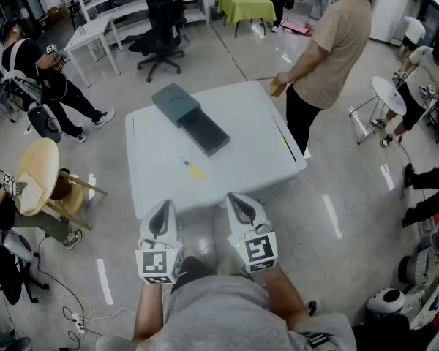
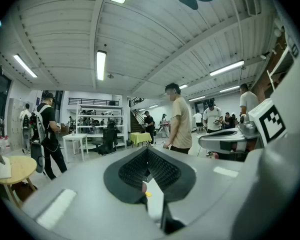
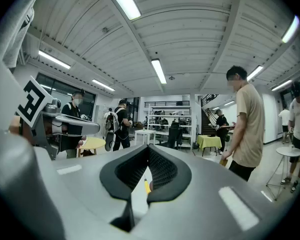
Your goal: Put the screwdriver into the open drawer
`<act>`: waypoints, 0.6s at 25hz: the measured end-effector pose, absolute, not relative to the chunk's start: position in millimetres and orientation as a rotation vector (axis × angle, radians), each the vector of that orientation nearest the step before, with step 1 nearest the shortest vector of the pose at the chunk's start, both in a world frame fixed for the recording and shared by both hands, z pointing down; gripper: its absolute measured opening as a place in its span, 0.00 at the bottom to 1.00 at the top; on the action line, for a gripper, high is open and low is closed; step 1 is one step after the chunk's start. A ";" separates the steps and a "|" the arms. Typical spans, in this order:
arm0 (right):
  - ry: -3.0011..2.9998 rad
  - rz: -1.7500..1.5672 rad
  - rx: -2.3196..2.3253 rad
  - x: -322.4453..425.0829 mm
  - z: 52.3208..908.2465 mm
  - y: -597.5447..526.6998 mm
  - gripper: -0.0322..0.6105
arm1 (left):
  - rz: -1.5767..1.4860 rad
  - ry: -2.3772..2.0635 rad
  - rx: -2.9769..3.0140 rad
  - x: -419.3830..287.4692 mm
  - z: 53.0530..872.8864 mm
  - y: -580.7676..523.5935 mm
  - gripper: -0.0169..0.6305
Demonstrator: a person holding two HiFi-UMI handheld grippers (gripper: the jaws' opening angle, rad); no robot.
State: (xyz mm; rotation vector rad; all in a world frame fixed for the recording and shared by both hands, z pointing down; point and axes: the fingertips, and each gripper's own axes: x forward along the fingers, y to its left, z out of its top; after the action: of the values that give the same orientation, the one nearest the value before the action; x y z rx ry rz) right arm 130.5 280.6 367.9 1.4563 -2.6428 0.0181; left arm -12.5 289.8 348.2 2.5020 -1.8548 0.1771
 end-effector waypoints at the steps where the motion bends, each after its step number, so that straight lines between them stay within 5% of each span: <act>1: -2.642 0.014 1.452 129.9 367.5 280.8 0.05 | 0.178 -1.850 2.507 -12.0 349.5 290.5 0.04; 15: -2.673 0.054 1.425 109.7 371.7 265.8 0.06 | 0.193 -1.826 2.511 -25.9 358.5 276.0 0.04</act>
State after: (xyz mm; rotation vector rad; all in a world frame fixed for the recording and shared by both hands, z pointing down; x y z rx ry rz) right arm 109.7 265.8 371.7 1.4247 -2.6731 0.0538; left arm -25.9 276.0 358.5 2.5110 -1.8258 0.1930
